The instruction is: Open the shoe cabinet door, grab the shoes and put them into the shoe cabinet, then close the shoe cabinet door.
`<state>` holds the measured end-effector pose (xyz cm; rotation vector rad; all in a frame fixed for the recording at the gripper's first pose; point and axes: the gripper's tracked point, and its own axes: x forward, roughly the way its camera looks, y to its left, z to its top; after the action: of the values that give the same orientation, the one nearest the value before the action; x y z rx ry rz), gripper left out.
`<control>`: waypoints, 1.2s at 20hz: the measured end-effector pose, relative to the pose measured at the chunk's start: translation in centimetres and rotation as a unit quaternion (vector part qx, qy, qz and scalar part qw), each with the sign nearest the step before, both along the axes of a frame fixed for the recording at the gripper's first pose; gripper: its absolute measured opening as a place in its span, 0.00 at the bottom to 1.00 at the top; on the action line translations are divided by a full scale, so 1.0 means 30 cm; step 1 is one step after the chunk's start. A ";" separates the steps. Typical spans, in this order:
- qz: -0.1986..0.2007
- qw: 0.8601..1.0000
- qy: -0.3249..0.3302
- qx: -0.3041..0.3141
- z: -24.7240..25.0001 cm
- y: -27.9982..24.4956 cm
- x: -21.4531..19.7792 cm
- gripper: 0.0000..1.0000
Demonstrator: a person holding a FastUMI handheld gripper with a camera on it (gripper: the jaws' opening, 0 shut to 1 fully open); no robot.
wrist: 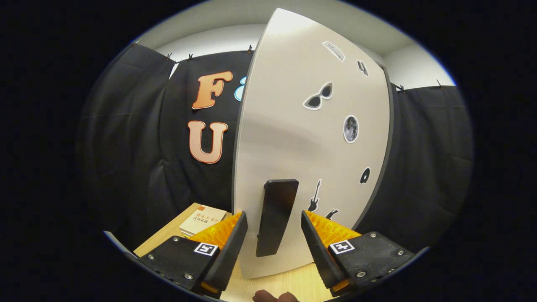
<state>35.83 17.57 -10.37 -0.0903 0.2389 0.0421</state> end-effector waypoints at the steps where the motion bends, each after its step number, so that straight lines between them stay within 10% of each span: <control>1: 0.005 1.000 0.000 0.006 -0.008 0.017 0.027 0.82; 24: -0.008 0.999 -0.019 0.031 -0.080 0.070 0.367 0.89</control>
<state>46.83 19.67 -12.79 -0.0267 0.2007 0.0322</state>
